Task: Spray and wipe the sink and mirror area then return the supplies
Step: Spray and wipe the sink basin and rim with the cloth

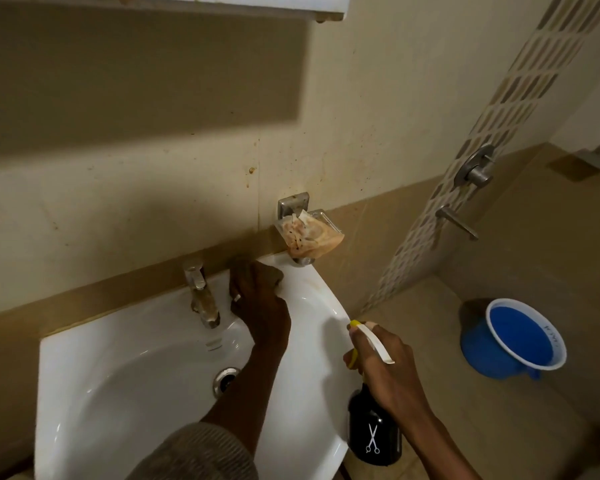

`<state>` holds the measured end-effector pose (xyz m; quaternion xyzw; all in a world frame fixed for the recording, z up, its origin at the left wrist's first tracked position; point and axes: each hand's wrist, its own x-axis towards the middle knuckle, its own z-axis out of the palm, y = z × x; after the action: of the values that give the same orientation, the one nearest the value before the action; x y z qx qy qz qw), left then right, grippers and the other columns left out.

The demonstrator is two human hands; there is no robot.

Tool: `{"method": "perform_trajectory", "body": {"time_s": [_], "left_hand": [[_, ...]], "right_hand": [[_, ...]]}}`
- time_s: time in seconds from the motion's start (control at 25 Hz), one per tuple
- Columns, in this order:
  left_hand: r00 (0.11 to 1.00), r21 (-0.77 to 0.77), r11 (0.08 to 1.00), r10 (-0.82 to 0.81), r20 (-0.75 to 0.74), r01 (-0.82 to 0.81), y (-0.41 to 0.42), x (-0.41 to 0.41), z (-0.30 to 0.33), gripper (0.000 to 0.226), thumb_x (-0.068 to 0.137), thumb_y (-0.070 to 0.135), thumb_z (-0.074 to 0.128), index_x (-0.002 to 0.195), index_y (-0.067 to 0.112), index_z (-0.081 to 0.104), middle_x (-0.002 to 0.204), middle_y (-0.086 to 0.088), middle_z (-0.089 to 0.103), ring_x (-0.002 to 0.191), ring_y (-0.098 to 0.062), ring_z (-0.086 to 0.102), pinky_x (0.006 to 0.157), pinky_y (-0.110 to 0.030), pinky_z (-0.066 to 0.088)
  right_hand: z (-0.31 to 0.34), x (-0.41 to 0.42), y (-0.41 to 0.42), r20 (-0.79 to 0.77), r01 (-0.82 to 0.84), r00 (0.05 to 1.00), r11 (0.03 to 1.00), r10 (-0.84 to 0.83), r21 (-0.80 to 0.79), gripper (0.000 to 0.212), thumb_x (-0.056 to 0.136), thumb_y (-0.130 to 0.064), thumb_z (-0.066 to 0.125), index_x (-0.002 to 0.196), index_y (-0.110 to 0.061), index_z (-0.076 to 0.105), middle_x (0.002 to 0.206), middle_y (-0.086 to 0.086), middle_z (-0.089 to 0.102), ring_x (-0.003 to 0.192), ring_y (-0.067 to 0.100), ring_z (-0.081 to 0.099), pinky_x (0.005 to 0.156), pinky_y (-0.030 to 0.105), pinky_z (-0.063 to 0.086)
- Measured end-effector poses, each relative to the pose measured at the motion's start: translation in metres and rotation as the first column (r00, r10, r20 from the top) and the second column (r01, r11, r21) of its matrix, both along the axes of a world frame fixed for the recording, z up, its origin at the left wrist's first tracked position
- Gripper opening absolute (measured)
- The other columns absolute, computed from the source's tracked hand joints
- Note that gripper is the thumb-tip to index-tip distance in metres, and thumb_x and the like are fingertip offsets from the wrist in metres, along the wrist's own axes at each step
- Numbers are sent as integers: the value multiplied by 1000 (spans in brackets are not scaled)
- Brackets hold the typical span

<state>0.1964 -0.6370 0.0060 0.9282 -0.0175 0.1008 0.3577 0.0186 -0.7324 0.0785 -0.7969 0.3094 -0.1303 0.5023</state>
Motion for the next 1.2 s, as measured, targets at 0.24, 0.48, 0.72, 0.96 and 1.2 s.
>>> {"method": "perform_trajectory", "body": {"time_s": [0.24, 0.48, 0.72, 0.96, 1.2], "left_hand": [[973, 54, 978, -194, -127, 202, -41, -24, -5, 56, 86, 2, 65, 133, 31, 56, 163, -7, 21, 149, -33, 18, 97, -52, 40], [909, -112, 915, -399, -117, 387, -74, -63, 2, 58, 77, 4, 66, 130, 28, 60, 156, 9, 30, 134, -22, 31, 92, -43, 42], [798, -145, 836, -549, -248, 530, -69, -115, 7, 26, 87, 17, 64, 110, 26, 70, 131, 6, 58, 128, -22, 42, 105, -40, 35], [577, 20, 637, -683, -449, 770, -38, -157, 42, 24, 81, 19, 64, 103, 9, 66, 118, -11, 60, 125, -33, 39, 105, -49, 32], [292, -572, 672, -731, -617, 471, 27, -145, 61, 28, 87, 17, 51, 98, 3, 73, 99, -19, 71, 85, -18, 62, 76, -27, 49]], "right_hand": [[-1, -3, -10, 38, 25, 999, 999, -25, -22, 37, 106, -36, 56, 79, -15, 70, 71, 3, 75, 70, 14, 72, 70, 36, 61], [10, -18, -33, 149, 76, 986, 996, -69, -45, 41, 102, -44, 57, 77, -16, 71, 69, 6, 73, 63, 13, 69, 65, 30, 54], [36, -25, -48, 202, 215, 953, 974, -225, 68, 35, 105, -41, 56, 80, -29, 77, 75, 5, 78, 64, 7, 69, 68, 36, 52], [70, -27, -54, 266, 294, 907, 943, -327, 157, 33, 104, -38, 53, 83, -34, 78, 74, -1, 81, 75, 15, 73, 76, 40, 55], [76, -24, -48, 259, 247, 924, 957, -280, 154, 33, 107, -35, 50, 102, -15, 76, 77, -3, 81, 79, 17, 73, 79, 40, 57]]}}
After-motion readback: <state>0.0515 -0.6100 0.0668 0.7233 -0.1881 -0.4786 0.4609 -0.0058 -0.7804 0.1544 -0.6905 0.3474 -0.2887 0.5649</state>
